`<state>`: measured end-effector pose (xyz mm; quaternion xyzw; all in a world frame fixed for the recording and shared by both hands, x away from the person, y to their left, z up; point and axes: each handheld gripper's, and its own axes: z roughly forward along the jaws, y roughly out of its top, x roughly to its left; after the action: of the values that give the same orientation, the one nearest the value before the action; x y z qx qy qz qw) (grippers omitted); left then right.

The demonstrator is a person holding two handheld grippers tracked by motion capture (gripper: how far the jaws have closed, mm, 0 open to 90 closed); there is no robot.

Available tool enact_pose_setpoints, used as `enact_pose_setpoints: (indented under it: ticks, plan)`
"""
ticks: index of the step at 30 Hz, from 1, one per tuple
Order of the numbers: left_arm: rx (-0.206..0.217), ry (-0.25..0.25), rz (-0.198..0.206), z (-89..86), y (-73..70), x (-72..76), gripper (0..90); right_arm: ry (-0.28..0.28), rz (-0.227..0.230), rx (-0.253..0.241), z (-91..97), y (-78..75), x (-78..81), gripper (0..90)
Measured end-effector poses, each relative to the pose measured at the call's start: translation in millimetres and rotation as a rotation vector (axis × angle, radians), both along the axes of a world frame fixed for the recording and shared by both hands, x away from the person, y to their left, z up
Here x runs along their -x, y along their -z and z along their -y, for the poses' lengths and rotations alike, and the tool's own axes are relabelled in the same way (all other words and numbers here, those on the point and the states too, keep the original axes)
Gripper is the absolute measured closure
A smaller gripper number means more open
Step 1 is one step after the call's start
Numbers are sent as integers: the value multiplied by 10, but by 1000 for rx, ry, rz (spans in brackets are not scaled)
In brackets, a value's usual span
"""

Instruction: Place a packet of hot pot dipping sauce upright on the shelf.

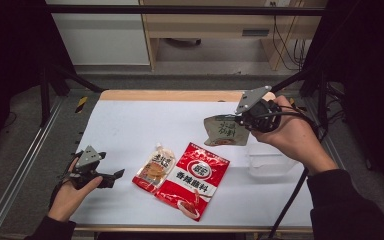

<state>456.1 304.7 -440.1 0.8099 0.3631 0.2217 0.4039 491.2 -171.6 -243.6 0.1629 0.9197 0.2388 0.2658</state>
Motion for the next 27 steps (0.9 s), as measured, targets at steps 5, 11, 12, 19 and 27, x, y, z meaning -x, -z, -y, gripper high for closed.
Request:
enact_pose_setpoints:
  ticks: [5,11,12,19,27]
  plan:
    - [-8,-16,3,-37,54,21,60,35,10,-18,169,-53,57,900]
    - [-40,-30,12,-40,88,30,60,63,12,-32,385,-103,110,900]
    - [-41,-35,13,-50,87,28,59,68,10,-33,424,-108,120,900]
    - [-34,-56,3,-104,117,-3,60,107,17,-44,655,-95,142,900]
    - [-38,-56,-1,-150,116,-16,59,144,20,-51,841,-86,160,900]
